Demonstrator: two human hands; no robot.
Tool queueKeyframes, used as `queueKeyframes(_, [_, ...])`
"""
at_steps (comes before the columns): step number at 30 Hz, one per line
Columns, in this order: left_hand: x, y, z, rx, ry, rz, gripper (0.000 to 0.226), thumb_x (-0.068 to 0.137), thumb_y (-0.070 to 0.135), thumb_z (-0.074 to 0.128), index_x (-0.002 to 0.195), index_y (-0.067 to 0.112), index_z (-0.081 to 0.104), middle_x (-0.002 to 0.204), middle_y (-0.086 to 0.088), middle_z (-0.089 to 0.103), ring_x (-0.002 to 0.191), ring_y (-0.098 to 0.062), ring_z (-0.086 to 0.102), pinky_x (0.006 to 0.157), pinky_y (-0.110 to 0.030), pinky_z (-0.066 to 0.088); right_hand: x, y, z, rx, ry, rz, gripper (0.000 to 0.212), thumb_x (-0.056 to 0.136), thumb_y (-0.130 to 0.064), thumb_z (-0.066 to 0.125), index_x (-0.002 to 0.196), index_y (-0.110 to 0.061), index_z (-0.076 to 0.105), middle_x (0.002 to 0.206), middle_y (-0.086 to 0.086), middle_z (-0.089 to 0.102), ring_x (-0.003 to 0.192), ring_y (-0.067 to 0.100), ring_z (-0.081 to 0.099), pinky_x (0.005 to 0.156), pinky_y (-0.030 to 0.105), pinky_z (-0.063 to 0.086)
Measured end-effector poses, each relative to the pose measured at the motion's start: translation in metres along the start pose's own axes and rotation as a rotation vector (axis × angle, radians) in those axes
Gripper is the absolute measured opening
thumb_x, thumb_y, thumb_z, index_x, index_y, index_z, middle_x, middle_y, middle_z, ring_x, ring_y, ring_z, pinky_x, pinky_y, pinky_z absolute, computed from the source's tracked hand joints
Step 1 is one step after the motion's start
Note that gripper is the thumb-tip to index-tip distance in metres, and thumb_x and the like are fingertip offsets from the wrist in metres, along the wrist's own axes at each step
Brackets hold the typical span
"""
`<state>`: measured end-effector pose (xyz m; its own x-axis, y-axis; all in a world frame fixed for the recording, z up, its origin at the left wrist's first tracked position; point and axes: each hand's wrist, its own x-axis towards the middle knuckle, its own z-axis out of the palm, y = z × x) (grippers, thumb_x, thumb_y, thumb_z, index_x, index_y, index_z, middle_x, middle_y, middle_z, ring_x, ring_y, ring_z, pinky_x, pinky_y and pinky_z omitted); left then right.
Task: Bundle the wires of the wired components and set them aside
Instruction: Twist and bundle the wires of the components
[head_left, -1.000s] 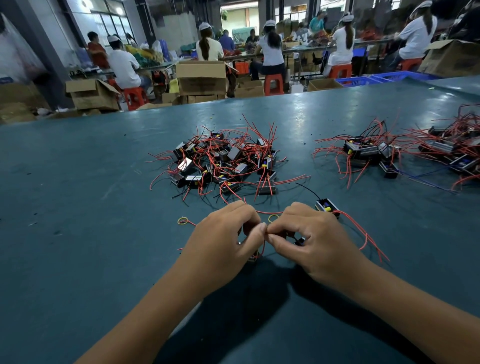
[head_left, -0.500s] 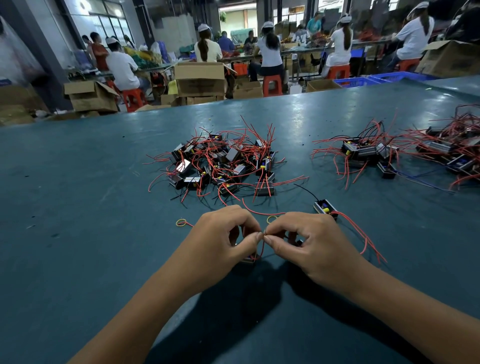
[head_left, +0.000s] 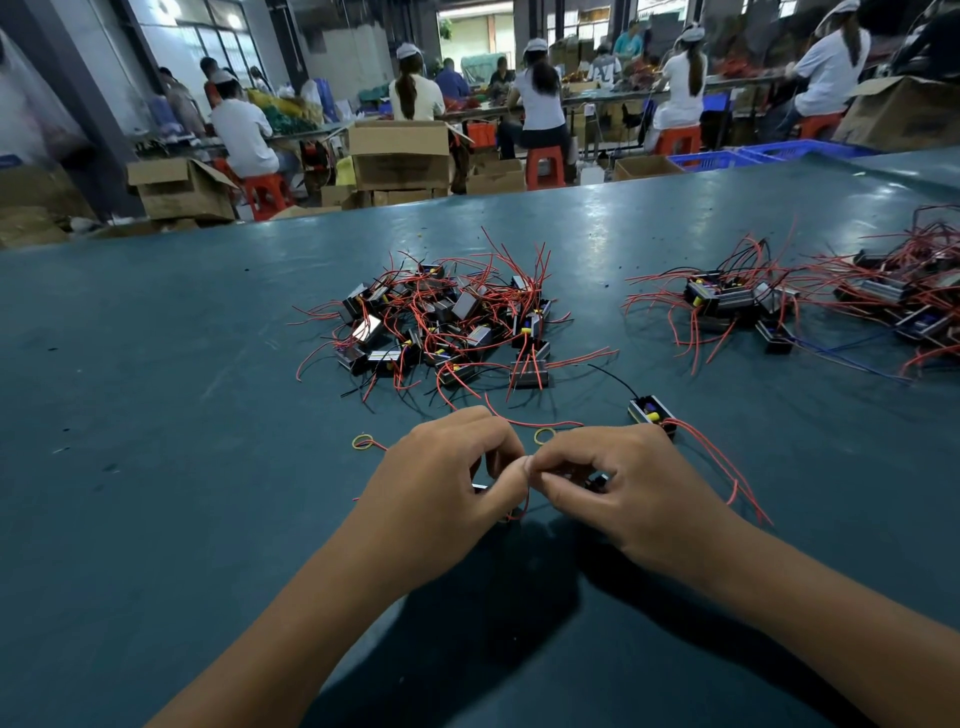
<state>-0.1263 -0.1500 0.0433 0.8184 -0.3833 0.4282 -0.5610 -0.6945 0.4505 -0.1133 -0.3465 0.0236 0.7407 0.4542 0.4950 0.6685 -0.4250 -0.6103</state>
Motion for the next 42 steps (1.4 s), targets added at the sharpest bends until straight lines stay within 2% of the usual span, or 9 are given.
queueKeyframes(3, [0.0, 0.001, 0.0, -0.012, -0.036, -0.037, 0.022, 0.09, 0.043, 0.053, 0.081, 0.026, 0.063, 0.076, 0.013, 0.056, 0.074, -0.009, 0.053, 0.063, -0.024, 0.04, 0.0, 0.0, 0.0, -0.008, -0.005, -0.008, 0.009, 0.086, -0.013, 0.07, 0.089, -0.018, 0.076, 0.073, -0.025, 0.061, 0.069, -0.008, 0.057, 0.065, 0.007, 0.038])
queueKeyframes(13, [0.0, 0.002, -0.003, -0.023, -0.123, -0.039, 0.017, 0.095, 0.021, 0.058, 0.078, 0.023, 0.058, 0.074, 0.01, 0.054, 0.074, -0.004, 0.05, 0.063, -0.015, 0.033, -0.001, 0.002, 0.0, -0.023, -0.039, -0.051, 0.008, 0.085, -0.016, 0.07, 0.091, -0.017, 0.075, 0.081, -0.011, 0.071, 0.072, -0.003, 0.061, 0.069, 0.01, 0.043])
queueKeyframes(17, [0.0, 0.001, -0.004, -0.044, -0.141, -0.043, 0.017, 0.094, 0.023, 0.057, 0.077, 0.022, 0.059, 0.074, 0.009, 0.055, 0.074, -0.009, 0.052, 0.062, -0.017, 0.034, 0.0, 0.002, -0.001, -0.044, -0.055, -0.071, 0.009, 0.087, -0.018, 0.068, 0.091, -0.017, 0.075, 0.078, -0.007, 0.071, 0.07, 0.003, 0.062, 0.066, 0.018, 0.047])
queueKeyframes(22, [0.001, 0.0, -0.003, -0.151, -0.167, -0.104, 0.025, 0.092, 0.036, 0.049, 0.074, 0.021, 0.059, 0.068, 0.011, 0.052, 0.066, -0.006, 0.048, 0.058, -0.018, 0.031, -0.001, 0.003, 0.0, -0.047, -0.064, -0.087, 0.008, 0.087, -0.019, 0.068, 0.091, -0.016, 0.074, 0.077, -0.005, 0.07, 0.069, 0.008, 0.062, 0.066, 0.03, 0.049])
queueKeyframes(29, [0.001, 0.0, -0.005, -0.212, -0.213, -0.176, 0.031, 0.099, 0.024, 0.055, 0.068, 0.026, 0.055, 0.059, 0.014, 0.049, 0.056, -0.004, 0.041, 0.054, -0.021, 0.031, 0.0, 0.002, -0.001, -0.075, -0.076, -0.123, 0.01, 0.087, -0.019, 0.068, 0.093, -0.016, 0.075, 0.08, -0.007, 0.071, 0.07, 0.004, 0.06, 0.067, 0.023, 0.048])
queueKeyframes(33, [0.002, 0.005, -0.004, -0.25, -0.213, -0.282, 0.03, 0.095, 0.018, 0.057, 0.066, 0.014, 0.06, 0.053, 0.011, 0.045, 0.049, -0.004, 0.035, 0.048, -0.019, 0.027, 0.0, 0.001, -0.001, -0.125, -0.079, -0.171, 0.011, 0.088, -0.019, 0.067, 0.093, -0.014, 0.074, 0.081, -0.006, 0.07, 0.072, -0.001, 0.055, 0.069, 0.014, 0.044])
queueKeyframes(38, [0.001, 0.011, 0.001, -0.57, -0.247, -0.624, 0.041, 0.085, 0.01, 0.052, 0.045, 0.017, 0.056, 0.05, 0.002, 0.052, 0.043, -0.008, 0.033, 0.041, -0.016, 0.023, -0.001, 0.0, 0.001, -0.206, -0.096, -0.274, 0.01, 0.09, -0.015, 0.067, 0.093, -0.008, 0.073, 0.085, -0.001, 0.07, 0.077, 0.014, 0.061, 0.071, 0.028, 0.05])
queueKeyframes(40, [0.001, 0.01, 0.0, -0.628, -0.268, -0.631, 0.042, 0.086, 0.009, 0.053, 0.045, 0.018, 0.056, 0.053, 0.0, 0.056, 0.042, -0.007, 0.036, 0.041, -0.014, 0.026, -0.001, 0.001, 0.0, -0.21, -0.104, -0.291, 0.008, 0.09, -0.014, 0.067, 0.093, -0.009, 0.073, 0.085, -0.001, 0.069, 0.077, 0.014, 0.06, 0.07, 0.027, 0.049])
queueKeyframes(42, [0.002, 0.005, -0.003, -0.592, -0.252, -0.522, 0.038, 0.091, 0.013, 0.059, 0.053, 0.019, 0.059, 0.059, -0.002, 0.059, 0.05, -0.012, 0.039, 0.046, -0.019, 0.03, -0.001, 0.003, -0.002, -0.184, -0.086, -0.262, 0.008, 0.091, -0.015, 0.067, 0.092, -0.011, 0.073, 0.085, -0.003, 0.07, 0.077, 0.013, 0.06, 0.071, 0.027, 0.05])
